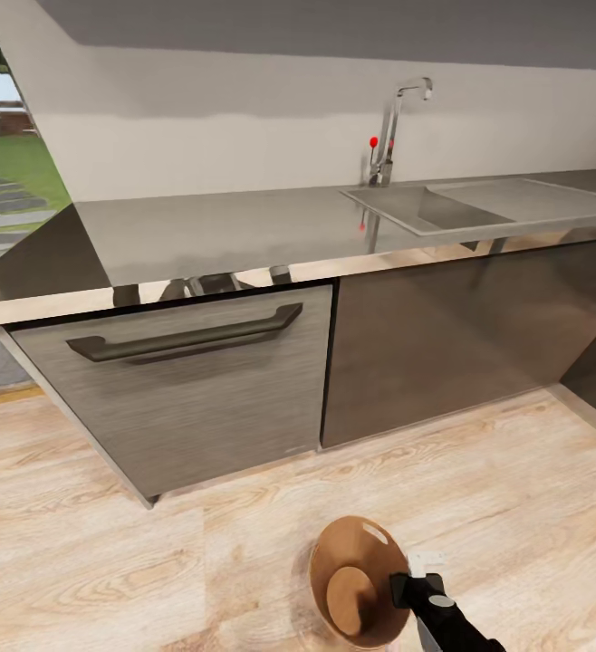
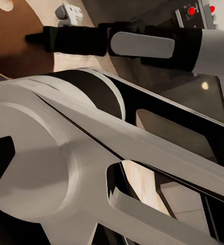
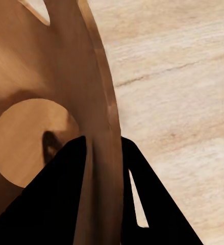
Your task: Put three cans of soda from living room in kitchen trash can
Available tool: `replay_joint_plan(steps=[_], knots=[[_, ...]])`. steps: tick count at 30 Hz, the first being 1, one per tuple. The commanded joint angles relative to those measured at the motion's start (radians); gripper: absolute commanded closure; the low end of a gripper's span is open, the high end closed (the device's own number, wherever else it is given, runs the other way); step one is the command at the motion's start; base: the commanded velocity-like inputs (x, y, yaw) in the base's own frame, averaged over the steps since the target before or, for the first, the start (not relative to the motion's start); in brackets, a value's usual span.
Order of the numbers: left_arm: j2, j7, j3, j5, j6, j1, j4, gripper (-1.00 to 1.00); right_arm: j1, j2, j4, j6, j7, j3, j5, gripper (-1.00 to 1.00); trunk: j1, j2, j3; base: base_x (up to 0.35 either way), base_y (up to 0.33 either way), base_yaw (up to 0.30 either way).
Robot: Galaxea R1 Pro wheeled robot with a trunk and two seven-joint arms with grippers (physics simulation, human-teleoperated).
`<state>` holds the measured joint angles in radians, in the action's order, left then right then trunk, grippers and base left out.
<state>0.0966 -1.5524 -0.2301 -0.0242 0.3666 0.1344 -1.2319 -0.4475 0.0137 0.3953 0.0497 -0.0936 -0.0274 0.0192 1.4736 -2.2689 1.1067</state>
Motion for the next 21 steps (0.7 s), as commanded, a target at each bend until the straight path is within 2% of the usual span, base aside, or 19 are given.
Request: replay_joint_plan(steps=[1,7,21], knots=[[0.000,0.000,-0.001,0.000,0.000,0.000,0.000,-1.00,0.000,0.000,0.036,0.020,0.005,0.001,-0.002,1.00,0.000,0.000,0.000,0.000,0.000,0.000],[0.000,0.000,-0.001,0.000,0.000,0.000,0.000,-1.00,0.003,0.000,0.118,0.137,0.005,0.001,-0.002,1.00,0.000,0.000,0.000,0.000,0.000,0.000],[0.000,0.000,-0.001,0.000,0.000,0.000,0.000,-1.00,0.007,0.000,0.146,0.163,0.005,0.001,-0.002,1.00,0.000,0.000,0.000,0.000,0.000,0.000]])
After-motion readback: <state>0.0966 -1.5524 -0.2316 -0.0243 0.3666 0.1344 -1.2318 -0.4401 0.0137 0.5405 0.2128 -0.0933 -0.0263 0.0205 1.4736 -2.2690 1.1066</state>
